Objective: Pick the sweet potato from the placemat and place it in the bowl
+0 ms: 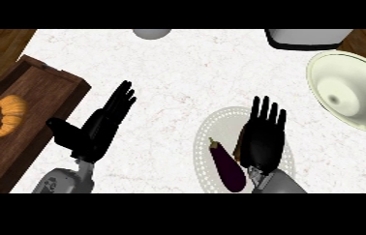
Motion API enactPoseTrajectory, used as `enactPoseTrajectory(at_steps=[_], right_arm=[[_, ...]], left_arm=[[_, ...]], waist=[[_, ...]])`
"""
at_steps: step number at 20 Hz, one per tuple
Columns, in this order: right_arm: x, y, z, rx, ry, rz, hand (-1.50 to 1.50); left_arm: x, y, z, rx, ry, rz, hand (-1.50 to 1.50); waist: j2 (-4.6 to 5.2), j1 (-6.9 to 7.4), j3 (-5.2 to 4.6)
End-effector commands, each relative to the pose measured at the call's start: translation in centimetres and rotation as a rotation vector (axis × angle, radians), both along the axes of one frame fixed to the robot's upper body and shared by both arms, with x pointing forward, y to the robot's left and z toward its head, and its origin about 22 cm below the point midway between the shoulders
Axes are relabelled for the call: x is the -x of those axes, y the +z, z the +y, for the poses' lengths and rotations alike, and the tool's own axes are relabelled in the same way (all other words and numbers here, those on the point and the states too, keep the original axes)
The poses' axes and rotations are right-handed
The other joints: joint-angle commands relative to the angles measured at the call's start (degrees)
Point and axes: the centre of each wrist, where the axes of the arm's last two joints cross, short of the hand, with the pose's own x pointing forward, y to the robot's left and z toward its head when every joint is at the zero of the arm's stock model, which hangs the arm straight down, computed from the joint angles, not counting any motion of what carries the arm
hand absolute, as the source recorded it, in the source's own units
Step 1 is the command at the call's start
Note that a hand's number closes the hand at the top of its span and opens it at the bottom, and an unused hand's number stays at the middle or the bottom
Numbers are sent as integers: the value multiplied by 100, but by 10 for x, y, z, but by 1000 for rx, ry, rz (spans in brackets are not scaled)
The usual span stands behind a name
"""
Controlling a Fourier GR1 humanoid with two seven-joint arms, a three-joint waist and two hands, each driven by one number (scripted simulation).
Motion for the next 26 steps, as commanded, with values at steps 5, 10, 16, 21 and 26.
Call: enactPoseTrajectory(at_steps=[5,10,16,21,26], right_arm=[[-21,-1,48,96,-359,128,-150],[-24,-12,33,121,-437,190,-150],[-31,-16,24,119,-478,232,-150],[-25,-24,29,147,-455,232,-150],[-26,-42,23,159,-483,245,-150]], left_arm=[[-1,-1,-5,-9,-4,11,0],[1,-5,-7,3,3,3,0],[1,-6,-11,18,-11,0,0],[-3,-1,-10,3,-7,-3,0],[3,-2,-8,11,-30,14,0]], waist=[[28,33,31],[19,34,34],[29,62,38],[31,59,41],[37,121,45]])
